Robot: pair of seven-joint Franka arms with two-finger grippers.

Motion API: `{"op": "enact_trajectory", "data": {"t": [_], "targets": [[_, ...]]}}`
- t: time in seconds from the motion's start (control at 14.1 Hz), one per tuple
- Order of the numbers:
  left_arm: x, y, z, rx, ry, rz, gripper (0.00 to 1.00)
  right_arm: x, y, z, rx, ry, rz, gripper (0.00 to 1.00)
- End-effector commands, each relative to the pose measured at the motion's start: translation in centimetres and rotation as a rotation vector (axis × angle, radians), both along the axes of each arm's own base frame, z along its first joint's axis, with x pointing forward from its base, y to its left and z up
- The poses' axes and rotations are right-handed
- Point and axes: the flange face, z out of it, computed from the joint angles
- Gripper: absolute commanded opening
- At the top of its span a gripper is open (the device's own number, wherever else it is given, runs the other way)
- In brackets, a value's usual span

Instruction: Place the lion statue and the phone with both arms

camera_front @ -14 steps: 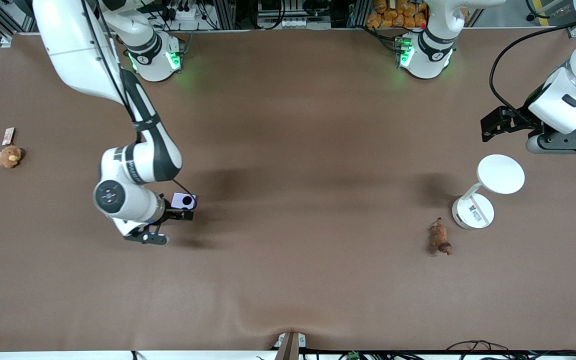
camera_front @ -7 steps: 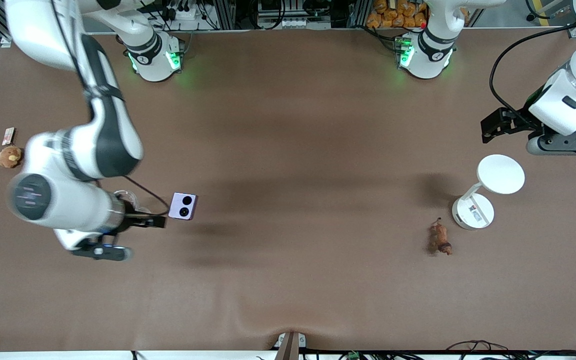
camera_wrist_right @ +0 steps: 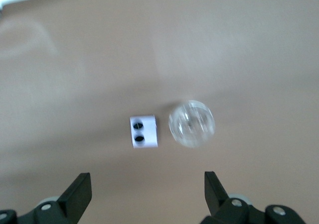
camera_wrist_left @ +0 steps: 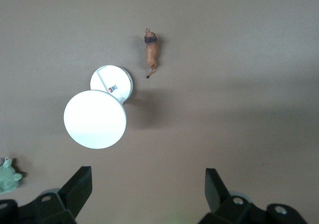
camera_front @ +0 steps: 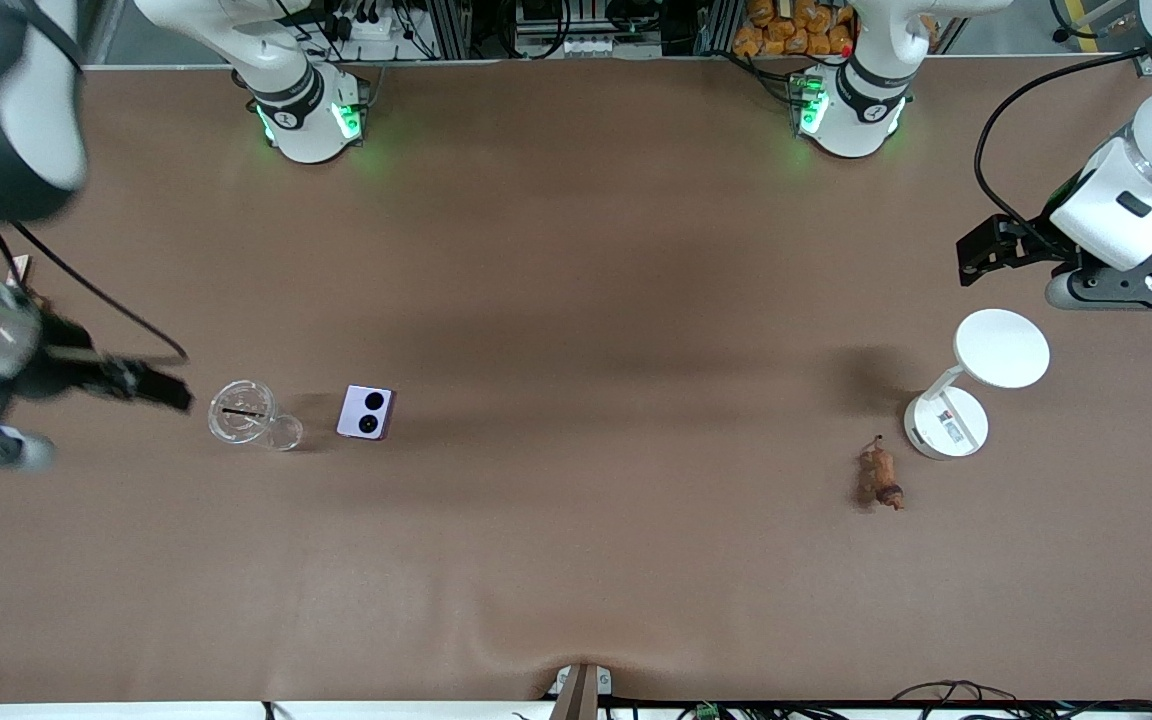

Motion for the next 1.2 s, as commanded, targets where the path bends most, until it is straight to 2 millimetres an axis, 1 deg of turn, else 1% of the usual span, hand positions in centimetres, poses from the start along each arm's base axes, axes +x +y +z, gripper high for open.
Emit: {"op": "enact_trajectory", "data": {"t": [0.0,0.07,0.14,0.28,0.35,0.42,0.57,0.64,0.78,0.92,0.99,1.13], "targets": [[-0.2,0.4,0.9,-0.002,-0.017,-0.001,1.00,-3.2,-2.8,3.3,0.015,0.047,-0.024,1.00],[-0.2,0.2,1.3,-0.005,-0.026,-0.006,1.00,-4.7,-3.9,4.9,0.020,0.063,-0.038,1.00],[-0.3,0.2,1.6,-0.004,-0.028,-0.006,1.00,-6.5,-4.1,6.9,0.021,0.059,-0.037,1.00],[-0.4,0.2,1.7,-0.004,-0.026,-0.005,1.00,-8.8,-4.6,8.4,0.027,0.061,-0.038,1.00],[-0.3,0.9,1.7,-0.004,-0.026,0.004,1.00,-10.1,-4.9,8.6,0.035,0.063,-0.042,1.00],[-0.4,0.4,1.7,-0.005,-0.026,-0.002,1.00,-11.4,-5.6,8.6,0.039,0.062,-0.051,1.00],[-0.8,0.9,1.9,-0.002,-0.011,0.004,1.00,-13.6,-7.0,8.4,0.042,0.033,-0.077,1.00],[-1.0,0.6,2.1,-0.001,-0.010,0.000,1.00,-14.3,-7.1,7.9,0.044,0.028,-0.077,1.00],[-1.2,0.1,2.2,-0.001,-0.008,-0.008,1.00,-14.5,-6.4,7.4,0.027,0.028,-0.066,1.00],[-1.2,0.2,2.2,-0.004,-0.008,-0.008,1.00,-14.7,-4.7,7.5,-0.005,0.026,-0.034,1.00],[-1.2,0.2,2.2,-0.004,-0.008,-0.008,1.00,-15.0,-4.5,7.6,-0.023,0.023,-0.029,1.00],[-1.2,0.1,2.2,-0.004,-0.008,-0.008,1.00,-15.8,-5.1,7.3,-0.025,0.008,-0.043,1.00]]}}
